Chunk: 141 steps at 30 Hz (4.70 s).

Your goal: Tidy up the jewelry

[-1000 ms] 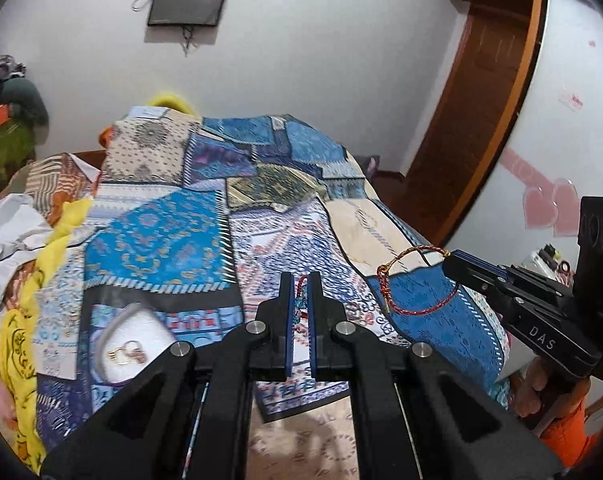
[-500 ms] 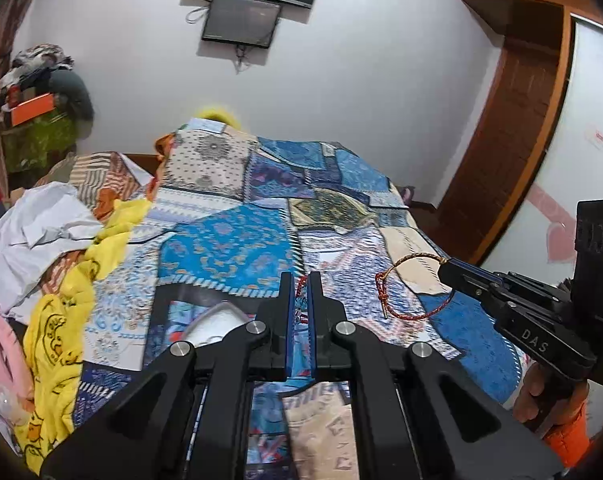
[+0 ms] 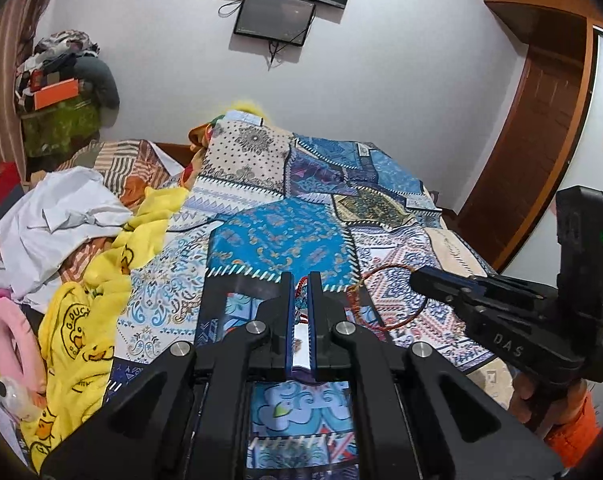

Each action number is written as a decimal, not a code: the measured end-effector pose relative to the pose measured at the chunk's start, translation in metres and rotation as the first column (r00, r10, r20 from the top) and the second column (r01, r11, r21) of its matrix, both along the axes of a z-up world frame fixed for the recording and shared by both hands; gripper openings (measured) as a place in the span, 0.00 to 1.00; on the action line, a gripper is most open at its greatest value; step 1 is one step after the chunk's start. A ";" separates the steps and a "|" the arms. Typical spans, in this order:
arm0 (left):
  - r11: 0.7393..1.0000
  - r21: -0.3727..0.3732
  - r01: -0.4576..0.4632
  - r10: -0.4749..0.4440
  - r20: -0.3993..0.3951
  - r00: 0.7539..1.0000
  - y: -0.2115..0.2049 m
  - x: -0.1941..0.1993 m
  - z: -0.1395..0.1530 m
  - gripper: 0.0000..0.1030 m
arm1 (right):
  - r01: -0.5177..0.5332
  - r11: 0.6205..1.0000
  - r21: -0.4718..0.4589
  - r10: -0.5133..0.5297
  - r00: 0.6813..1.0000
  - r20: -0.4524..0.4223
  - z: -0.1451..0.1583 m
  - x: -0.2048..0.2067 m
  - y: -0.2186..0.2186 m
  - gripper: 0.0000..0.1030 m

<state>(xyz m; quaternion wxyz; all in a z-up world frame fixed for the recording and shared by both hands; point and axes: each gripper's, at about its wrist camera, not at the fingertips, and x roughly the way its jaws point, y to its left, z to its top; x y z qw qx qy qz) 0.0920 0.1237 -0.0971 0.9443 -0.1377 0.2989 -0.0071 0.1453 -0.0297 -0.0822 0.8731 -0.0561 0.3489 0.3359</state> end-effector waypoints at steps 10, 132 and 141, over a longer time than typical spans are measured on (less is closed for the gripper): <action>0.999 -0.041 -0.005 0.003 -0.053 0.999 0.021 0.014 -0.031 0.04 | -0.082 0.996 -0.047 0.078 0.993 -0.085 -0.033 0.009 0.044 0.07; 0.922 -0.082 0.378 -0.387 -0.205 0.899 -0.170 0.067 -0.070 0.08 | 0.080 0.992 -0.101 -0.096 0.983 -0.160 -0.059 0.013 -0.144 0.38; 0.932 -0.092 0.351 -0.363 -0.224 0.905 -0.150 0.056 -0.077 0.08 | 0.008 0.993 -0.116 -0.028 0.986 -0.167 -0.061 0.015 -0.115 0.28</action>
